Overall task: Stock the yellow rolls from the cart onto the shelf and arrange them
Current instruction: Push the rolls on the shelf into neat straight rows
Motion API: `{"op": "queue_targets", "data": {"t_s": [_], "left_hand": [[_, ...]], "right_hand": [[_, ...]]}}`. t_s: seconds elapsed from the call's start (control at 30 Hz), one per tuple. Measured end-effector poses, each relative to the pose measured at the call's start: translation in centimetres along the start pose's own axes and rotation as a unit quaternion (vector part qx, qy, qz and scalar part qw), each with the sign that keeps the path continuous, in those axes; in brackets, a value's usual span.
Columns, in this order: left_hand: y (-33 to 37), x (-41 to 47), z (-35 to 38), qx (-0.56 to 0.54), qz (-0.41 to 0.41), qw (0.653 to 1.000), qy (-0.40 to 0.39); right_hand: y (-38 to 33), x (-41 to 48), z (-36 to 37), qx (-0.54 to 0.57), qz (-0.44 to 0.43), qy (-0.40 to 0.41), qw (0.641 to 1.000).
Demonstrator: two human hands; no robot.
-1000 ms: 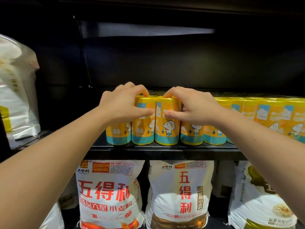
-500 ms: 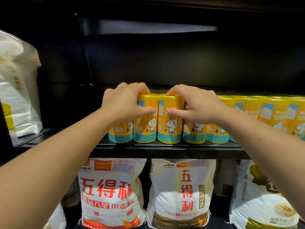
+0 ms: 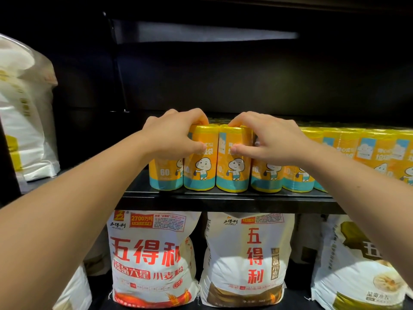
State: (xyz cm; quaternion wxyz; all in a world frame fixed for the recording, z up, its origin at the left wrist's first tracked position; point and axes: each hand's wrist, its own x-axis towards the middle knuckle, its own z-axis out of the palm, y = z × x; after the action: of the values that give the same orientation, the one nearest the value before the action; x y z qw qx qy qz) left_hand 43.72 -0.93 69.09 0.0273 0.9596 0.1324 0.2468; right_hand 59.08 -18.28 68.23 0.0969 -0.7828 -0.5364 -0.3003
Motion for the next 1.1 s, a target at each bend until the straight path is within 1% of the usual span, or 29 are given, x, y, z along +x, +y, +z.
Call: {"op": "queue_targets", "data": {"t_s": [0.3,0.53,0.6,0.67,0.77,0.87,0.97,1.03,1.1], "left_hand": [[-0.2,0.1,-0.4,-0.009,0.005,0.999,-0.032],[-0.2,0.2,-0.1,0.005,0.012,1.0,-0.025],[-0.4,0.2,-0.1,-0.001,0.029,1.0,-0.009],[-0.7,0.1,-0.1,-0.012,0.049,0.999,0.012],[-1.1,-0.1,-0.6,-0.031,0.047,0.998,0.037],[-1.6,-0.3,-1.1,-0.042,0.044,0.996,0.061],[-2.1,-0.9,-1.4,-0.051,0.049,0.995,0.076],[-2.5,-1.1,-1.7,-0.033,0.062,0.993,0.09],[-3.2,-1.3,-1.9,-0.006,0.059,0.993,0.106]], "right_hand": [[-0.1,0.0,-0.1,0.002,0.003,-0.007,1.0],[0.1,0.1,-0.1,-0.001,0.005,-0.01,1.0],[0.0,0.1,-0.2,0.002,0.011,-0.017,1.0],[-0.1,0.2,-0.5,0.03,0.022,-0.028,0.999],[-0.2,0.5,-1.3,0.098,0.032,-0.056,0.993],[-0.3,0.6,-1.8,0.137,0.044,-0.077,0.987],[-0.4,0.7,-2.1,0.123,0.046,-0.085,0.988],[-0.4,0.9,-2.5,0.097,0.044,-0.085,0.991],[-0.6,1.1,-2.8,0.07,0.04,-0.071,0.994]]}}
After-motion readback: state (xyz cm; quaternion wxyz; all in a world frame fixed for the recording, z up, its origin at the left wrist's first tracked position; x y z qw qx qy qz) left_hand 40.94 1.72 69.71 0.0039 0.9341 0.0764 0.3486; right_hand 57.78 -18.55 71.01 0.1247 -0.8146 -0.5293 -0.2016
